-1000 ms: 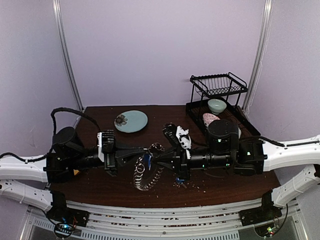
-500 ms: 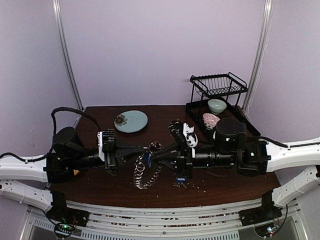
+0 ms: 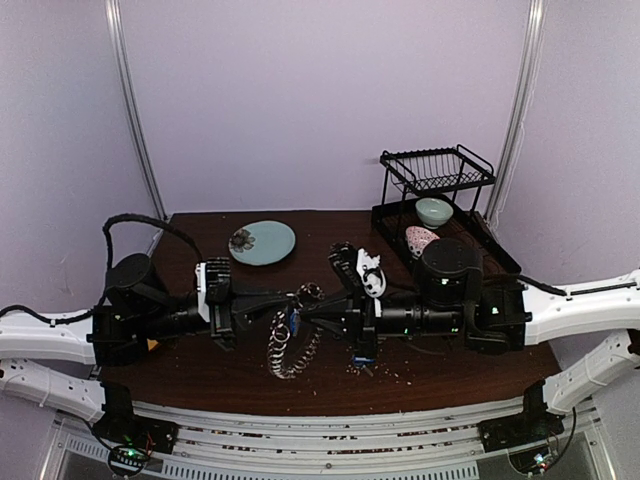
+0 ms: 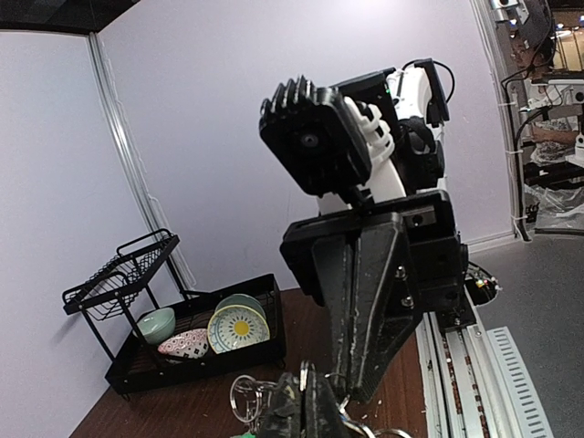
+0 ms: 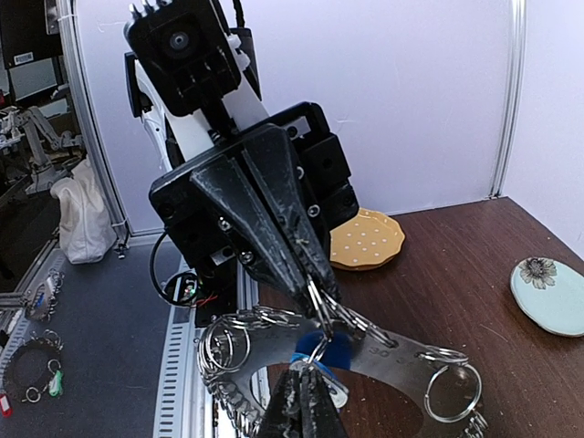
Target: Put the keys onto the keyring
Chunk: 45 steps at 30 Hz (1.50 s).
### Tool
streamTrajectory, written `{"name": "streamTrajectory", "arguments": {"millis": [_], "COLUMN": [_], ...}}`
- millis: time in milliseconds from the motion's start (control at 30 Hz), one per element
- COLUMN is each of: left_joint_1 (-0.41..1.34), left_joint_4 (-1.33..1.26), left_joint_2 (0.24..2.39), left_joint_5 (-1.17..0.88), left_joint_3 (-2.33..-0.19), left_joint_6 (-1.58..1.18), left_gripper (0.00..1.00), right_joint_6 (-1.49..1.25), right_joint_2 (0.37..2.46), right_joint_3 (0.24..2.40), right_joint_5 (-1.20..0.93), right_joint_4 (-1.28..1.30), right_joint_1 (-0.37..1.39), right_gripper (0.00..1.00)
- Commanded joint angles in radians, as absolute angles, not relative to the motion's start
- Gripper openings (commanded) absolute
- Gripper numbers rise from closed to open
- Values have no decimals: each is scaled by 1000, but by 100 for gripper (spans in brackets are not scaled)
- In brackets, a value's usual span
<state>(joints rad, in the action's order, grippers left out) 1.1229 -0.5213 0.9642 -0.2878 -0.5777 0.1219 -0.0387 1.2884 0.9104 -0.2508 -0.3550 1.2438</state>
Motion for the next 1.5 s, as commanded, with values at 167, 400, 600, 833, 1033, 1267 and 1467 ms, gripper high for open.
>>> {"name": "streamTrajectory", "arguments": {"millis": [167, 400, 600, 833, 1033, 1267, 1467], "left_joint_1": [1121, 1121, 1121, 1121, 1121, 1121, 1121], "left_joint_4": [-603, -602, -593, -593, -594, -593, -590], "left_joint_2": [945, 942, 949, 946, 948, 944, 941], "left_joint_5": [-305, -308, -300, -297, -301, -299, -298], "left_joint_3": [-580, -576, -578, -577, -580, -578, -577], "left_joint_6": [130, 137, 142, 144, 143, 144, 147], "left_gripper": [0, 0, 0, 0, 0, 0, 0], "right_joint_6": [-10, 35, 70, 77, 6, -43, -58], "right_joint_2": [1316, 1394, 1387, 1274, 1186, 1273, 1321], "right_joint_3": [946, 1051, 1071, 1013, 947, 961, 977], "right_joint_5": [-252, -355, -294, -215, -316, -329, -376], "right_joint_4": [-387, -249, -210, -147, -282, -380, -405], "right_joint_1": [1243, 1249, 1261, 1239, 1196, 1197, 1198], "right_gripper": [0, 0, 0, 21, 16, 12, 14]}}
